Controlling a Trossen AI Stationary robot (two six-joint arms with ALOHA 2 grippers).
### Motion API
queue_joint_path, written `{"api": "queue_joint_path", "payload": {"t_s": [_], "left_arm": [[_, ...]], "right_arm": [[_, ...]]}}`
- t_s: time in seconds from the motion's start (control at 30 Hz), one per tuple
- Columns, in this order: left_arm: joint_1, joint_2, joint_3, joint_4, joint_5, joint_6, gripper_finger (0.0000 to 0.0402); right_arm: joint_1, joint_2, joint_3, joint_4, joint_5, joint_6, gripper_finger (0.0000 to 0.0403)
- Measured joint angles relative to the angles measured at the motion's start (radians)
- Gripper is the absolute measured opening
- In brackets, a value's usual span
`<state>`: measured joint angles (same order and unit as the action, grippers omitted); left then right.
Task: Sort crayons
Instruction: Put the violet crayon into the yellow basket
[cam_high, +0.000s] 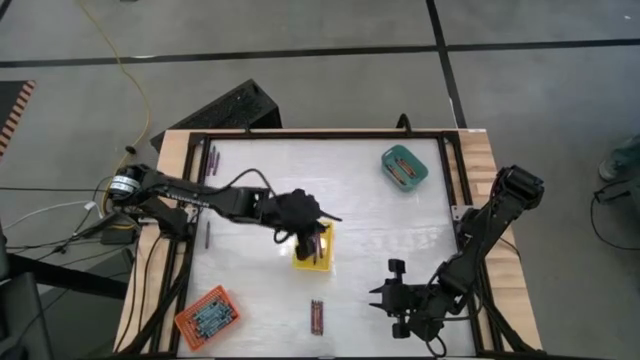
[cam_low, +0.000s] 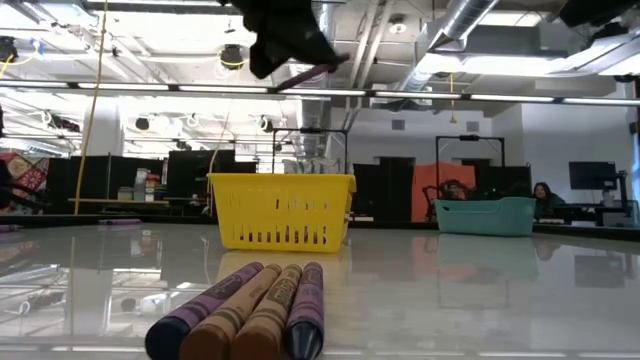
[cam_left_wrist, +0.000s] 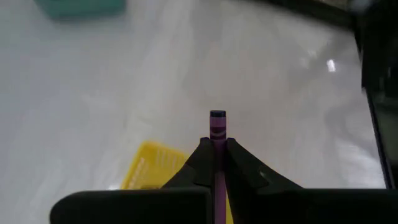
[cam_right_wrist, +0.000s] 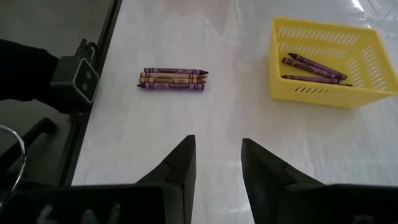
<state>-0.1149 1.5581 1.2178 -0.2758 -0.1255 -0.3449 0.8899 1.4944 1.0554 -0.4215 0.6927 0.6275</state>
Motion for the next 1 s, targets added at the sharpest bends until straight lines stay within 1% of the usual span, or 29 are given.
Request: {"api": "queue_joint_path", "payload": {"t_s": [0.1,0.23,0.33,0.5,0.6,1.0], "left_arm": [[-0.053,0.0,-0.044,0.093,-0.11,-0.056,0.0],[-0.092,0.0,-0.143,0.178,-0.202,-0.161,0.0],[-0.095,0.0,-0.227,0.255,-0.223,-0.251,0.0],[-0.095,0.0,-0.334,0.445,-0.267,-0.36,0.0001],[-0.094,0.0,-0.357,0.447,-0.297,-0.398,0.0006],[-0.094,0.0,-0.358,0.394,-0.303,-0.435,0.0011]], "right_arm": [[0.008,0.0,0.0,0.0,0.01,0.0,0.0122],[0.018,0.0,0.0,0.0,0.016,-0.004,0.0122],[0.02,0.0,0.0,0.001,0.021,-0.007,0.0122],[0.02,0.0,0.0,0.001,0.021,-0.02,0.0122],[0.02,0.0,0.0,0.004,0.021,-0.03,0.0122],[0.017,0.0,0.0,0.008,0.042,-0.06,0.0122]]}}
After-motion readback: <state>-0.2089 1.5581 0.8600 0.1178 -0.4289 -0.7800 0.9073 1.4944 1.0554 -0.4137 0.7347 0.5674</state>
